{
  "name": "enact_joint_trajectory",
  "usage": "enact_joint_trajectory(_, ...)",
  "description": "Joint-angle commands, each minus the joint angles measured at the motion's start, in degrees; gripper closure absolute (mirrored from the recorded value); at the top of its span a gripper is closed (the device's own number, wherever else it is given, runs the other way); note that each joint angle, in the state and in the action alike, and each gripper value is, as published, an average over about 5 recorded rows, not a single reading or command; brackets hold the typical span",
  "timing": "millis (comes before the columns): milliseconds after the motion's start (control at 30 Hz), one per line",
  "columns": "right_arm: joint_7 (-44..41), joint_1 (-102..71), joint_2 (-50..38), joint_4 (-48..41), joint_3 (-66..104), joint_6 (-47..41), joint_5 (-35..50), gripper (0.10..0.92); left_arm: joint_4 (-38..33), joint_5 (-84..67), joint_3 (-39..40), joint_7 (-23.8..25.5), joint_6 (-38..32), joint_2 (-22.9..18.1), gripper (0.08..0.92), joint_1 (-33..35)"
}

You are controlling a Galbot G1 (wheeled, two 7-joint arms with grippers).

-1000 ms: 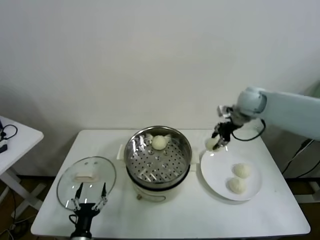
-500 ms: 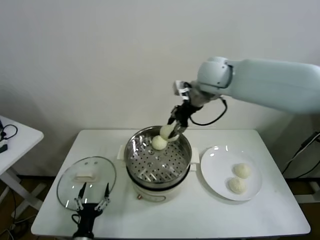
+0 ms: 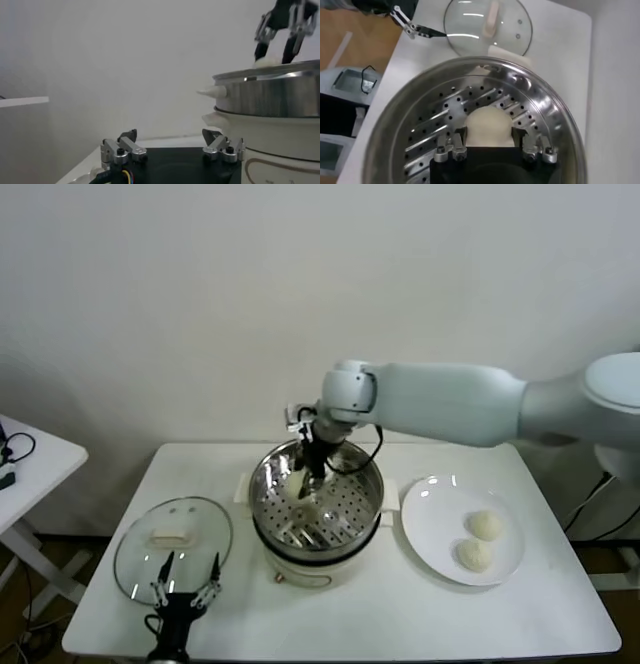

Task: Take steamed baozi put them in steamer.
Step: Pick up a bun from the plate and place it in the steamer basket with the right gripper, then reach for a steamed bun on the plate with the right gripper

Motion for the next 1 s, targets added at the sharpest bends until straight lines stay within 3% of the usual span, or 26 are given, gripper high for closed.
enact_joint_trajectory(33, 0.5, -6.1, 6.2, -8.0, 1.5, 0.6, -3.9, 0.414, 0.2, 0.0, 0.0, 0.0, 0.0, 0.2, 0.177, -0.1)
enact_joint_trajectory(300, -1.0, -6.2, 6.0, -8.3, 2.0, 1.4, -5.6, 0.394, 0.0, 0.3, 0.2, 0.0, -0.1, 0.0, 0.177, -0.1)
enact_joint_trajectory(500, -2.6, -4.6, 1.4, -4.8, 4.6, 2.2, -2.1, 0.254, -0.2, 0.7, 0.4, 0.0, -0.2, -0.1, 0.177, 0.1)
enact_joint_trajectory(733, -11.9, 11.9, -13.6, 4.6, -5.3, 9.3, 1.0, 0.203, -0.1, 1.7, 0.7, 0.0, -0.3, -0.3, 0.177, 0.2)
enact_joint_trajectory(1000, -17.2, 23.8, -27.5, 11.5, -19.9, 15.6, -4.7, 0.203, 0.2, 2.9, 1.9, 0.0, -0.5, -0.6, 0.177, 0.3)
